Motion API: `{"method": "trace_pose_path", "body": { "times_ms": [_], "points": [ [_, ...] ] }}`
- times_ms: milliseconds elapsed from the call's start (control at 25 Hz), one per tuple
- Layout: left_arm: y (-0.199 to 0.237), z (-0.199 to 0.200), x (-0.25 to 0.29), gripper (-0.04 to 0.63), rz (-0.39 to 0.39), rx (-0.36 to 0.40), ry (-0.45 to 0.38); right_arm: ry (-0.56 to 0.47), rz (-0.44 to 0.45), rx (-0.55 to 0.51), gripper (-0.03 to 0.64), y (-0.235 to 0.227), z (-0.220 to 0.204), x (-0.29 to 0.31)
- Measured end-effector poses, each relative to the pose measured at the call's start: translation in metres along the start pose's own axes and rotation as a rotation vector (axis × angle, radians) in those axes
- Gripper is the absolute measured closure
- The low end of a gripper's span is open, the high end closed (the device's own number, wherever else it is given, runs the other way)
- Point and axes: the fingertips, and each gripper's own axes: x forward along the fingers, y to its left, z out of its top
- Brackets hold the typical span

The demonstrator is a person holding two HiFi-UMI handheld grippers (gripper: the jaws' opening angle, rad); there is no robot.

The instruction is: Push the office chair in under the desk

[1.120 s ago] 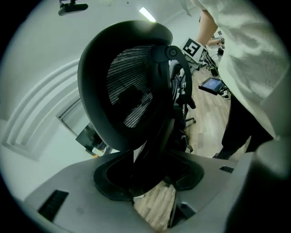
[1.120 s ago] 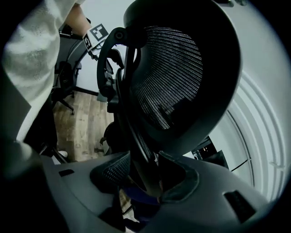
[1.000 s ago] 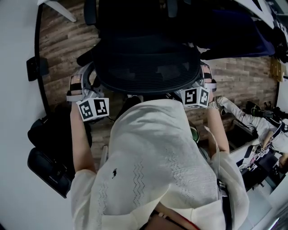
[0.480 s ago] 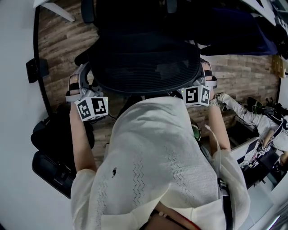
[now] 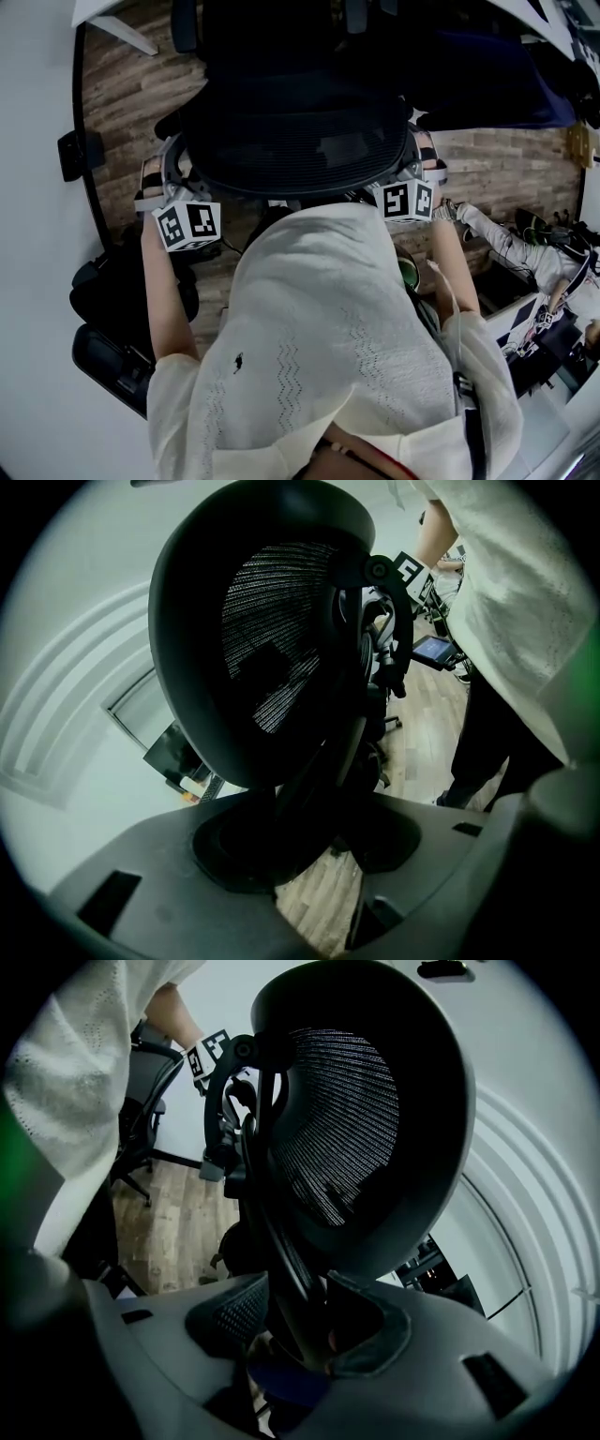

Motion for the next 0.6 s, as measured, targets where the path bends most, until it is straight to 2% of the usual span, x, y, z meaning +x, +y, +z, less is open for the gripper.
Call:
{"method": "trace_pose_path", "body": {
  "times_ms": [280,600],
  "points": [
    [0.015,0.003,0.016,0.400,-0.033,0.012,0.023,-0.026,0.029,-0.010,0.423,-0.016,-0.003,0.018],
    [0.029,0.010,0.036,0.397,-0.018,-0.018,0.034,-0.048,0.036,-0.021,0.422,-0.038,-0.010,0.036]
  ]
}}
